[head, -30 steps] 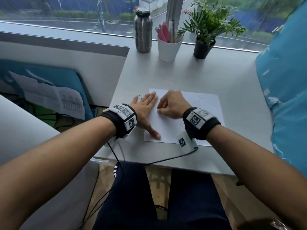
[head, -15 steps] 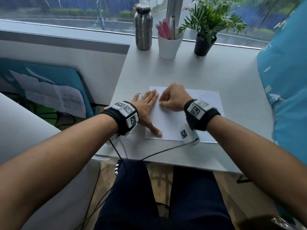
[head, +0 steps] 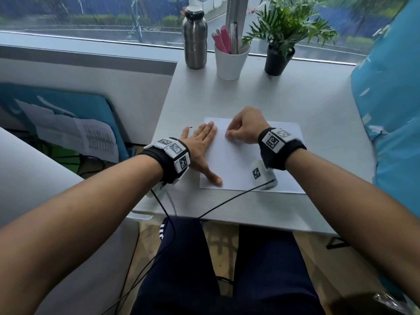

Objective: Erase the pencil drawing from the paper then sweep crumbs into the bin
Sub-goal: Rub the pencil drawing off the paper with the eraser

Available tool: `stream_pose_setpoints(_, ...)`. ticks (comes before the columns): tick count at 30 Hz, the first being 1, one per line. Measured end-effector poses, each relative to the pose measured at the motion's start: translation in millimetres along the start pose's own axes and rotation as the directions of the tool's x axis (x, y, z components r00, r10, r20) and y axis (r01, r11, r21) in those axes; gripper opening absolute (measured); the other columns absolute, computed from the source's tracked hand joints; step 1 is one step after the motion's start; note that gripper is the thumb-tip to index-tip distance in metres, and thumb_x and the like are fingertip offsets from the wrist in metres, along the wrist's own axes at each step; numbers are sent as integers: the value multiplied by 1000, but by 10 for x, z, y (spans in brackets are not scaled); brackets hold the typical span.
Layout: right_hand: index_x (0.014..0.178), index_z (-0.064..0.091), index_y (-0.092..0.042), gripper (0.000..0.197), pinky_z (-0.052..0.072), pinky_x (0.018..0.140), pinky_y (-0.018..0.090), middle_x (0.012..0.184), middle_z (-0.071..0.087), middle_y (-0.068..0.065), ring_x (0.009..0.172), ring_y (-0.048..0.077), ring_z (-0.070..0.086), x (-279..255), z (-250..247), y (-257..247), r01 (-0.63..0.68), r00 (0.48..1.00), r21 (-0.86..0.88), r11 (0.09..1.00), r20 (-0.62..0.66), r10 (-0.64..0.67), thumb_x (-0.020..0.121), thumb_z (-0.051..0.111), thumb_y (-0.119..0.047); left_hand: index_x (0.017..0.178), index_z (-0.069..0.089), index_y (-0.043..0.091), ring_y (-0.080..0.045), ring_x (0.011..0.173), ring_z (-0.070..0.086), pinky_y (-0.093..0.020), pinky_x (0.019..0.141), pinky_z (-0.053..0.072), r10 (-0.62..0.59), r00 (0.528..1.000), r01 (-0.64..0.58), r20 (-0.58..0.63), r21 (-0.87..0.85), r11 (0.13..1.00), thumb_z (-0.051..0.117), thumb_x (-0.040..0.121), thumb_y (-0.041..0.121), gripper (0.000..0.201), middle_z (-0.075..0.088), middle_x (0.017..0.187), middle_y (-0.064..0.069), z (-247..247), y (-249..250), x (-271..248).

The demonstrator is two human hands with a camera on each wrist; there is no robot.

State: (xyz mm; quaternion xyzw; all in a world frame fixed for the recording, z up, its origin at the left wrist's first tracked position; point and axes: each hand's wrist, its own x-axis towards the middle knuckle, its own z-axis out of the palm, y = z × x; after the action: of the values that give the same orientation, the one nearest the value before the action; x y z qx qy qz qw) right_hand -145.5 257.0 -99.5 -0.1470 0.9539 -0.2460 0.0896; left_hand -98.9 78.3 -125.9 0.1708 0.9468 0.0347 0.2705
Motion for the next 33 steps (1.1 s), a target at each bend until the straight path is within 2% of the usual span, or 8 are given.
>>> stream_pose_setpoints(5,84,79,-14,12,50,67,15,79,75,1,71,12,67,-222,178,-144,149,977,-33,988,158,-142,76,72,-21,151,-26,18,-14,144,-28,-53,117,-14,2,1000,-2,-5,0,1000,62,38,95,162,-33,157,3,7,-13,0)
stream_pose_setpoints(10,84,79,-12,13,50,73,18,83,76,4,77,13,69,-40,28,-16,-3,1000,-18,1000,7,3,76,73,-20,151,-26,18,-13,144,-28,-52,117,-15,-1,1000,1,-6,-14,1000,65,41,92,161,-32,157,4,-2,4,-15)
stream_pose_setpoints(14,84,79,-14,12,53,70,20,79,75,0,72,11,67,-314,199,-199,133,974,-35,991,187,-124,77,71,-21,150,-28,18,-12,144,-30,-52,117,-14,3,1000,-3,-3,4,1000,61,38,95,162,-34,156,5,18,-16,5)
stream_pose_setpoints(19,82,78,-14,8,38,56,6,78,73,1,64,5,58,-148,-66,85,-73,997,23,997,-19,73,75,76,-18,151,-26,20,-12,145,-27,-52,118,-14,3,1000,-3,-15,-11,1000,63,39,94,161,-32,157,6,26,-10,5)
stream_pose_setpoints(25,80,77,-13,6,45,69,19,77,70,1,75,12,63,-530,-279,538,-255,964,-7,967,75,254,74,78,-16,152,-23,20,-11,145,-27,-50,117,-16,30,999,-28,-46,36,999,58,43,96,156,-30,158,5,37,-35,-8)
stream_pose_setpoints(27,80,76,-15,6,45,62,16,78,70,2,67,11,63,-611,-279,655,-300,951,19,954,90,297,74,76,-17,152,-22,19,-12,146,-25,-50,117,-17,24,999,-20,-46,85,996,52,44,99,154,-29,159,4,20,-35,-27)
stream_pose_setpoints(30,78,75,-17,5,40,51,15,73,69,-1,63,13,63,-627,-285,716,-301,951,67,951,98,294,73,77,-20,153,-18,14,-14,147,-20,-48,117,-17,-47,998,54,-49,143,988,36,51,103,146,-24,160,0,-15,-15,-66)
stream_pose_setpoints(33,76,76,-18,8,45,64,19,76,70,-2,76,16,65,-588,-302,734,-313,946,73,947,109,304,69,78,-23,154,-14,9,-18,149,-18,-48,117,-17,-158,984,168,-77,141,976,21,64,99,132,-20,161,-5,-44,32,-112)
